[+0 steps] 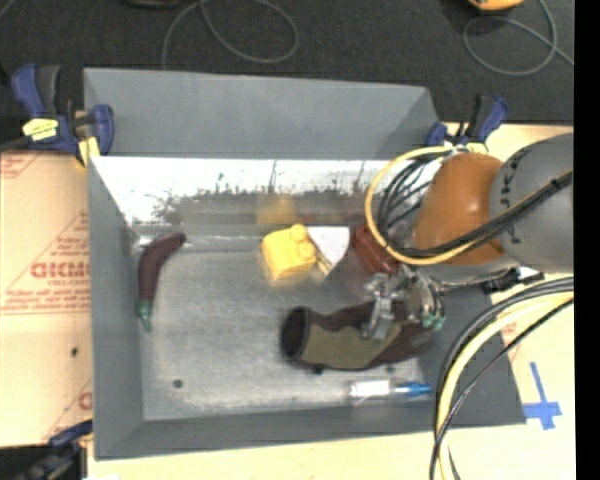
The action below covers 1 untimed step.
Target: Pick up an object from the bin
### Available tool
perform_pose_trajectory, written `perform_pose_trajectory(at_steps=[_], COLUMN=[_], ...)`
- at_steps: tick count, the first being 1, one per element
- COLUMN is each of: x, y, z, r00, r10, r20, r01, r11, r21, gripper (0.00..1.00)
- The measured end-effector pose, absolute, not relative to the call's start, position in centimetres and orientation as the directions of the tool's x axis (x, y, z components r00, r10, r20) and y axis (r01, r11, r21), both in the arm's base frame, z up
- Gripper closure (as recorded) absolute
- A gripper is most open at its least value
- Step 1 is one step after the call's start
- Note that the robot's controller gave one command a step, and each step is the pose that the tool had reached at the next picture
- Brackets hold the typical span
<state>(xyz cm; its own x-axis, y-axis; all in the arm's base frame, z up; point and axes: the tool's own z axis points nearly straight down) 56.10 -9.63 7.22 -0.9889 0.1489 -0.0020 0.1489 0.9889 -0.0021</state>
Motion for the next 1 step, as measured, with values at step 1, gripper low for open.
perform_pose_trajectory(at_steps=[1], x=[56.10], y=[-9.63], z=[7.22], r00=[-0.989], r10=[0.147], r20=[-0.002], r01=[0.147], r11=[0.989], r21=[-0.002], gripper=[1.00])
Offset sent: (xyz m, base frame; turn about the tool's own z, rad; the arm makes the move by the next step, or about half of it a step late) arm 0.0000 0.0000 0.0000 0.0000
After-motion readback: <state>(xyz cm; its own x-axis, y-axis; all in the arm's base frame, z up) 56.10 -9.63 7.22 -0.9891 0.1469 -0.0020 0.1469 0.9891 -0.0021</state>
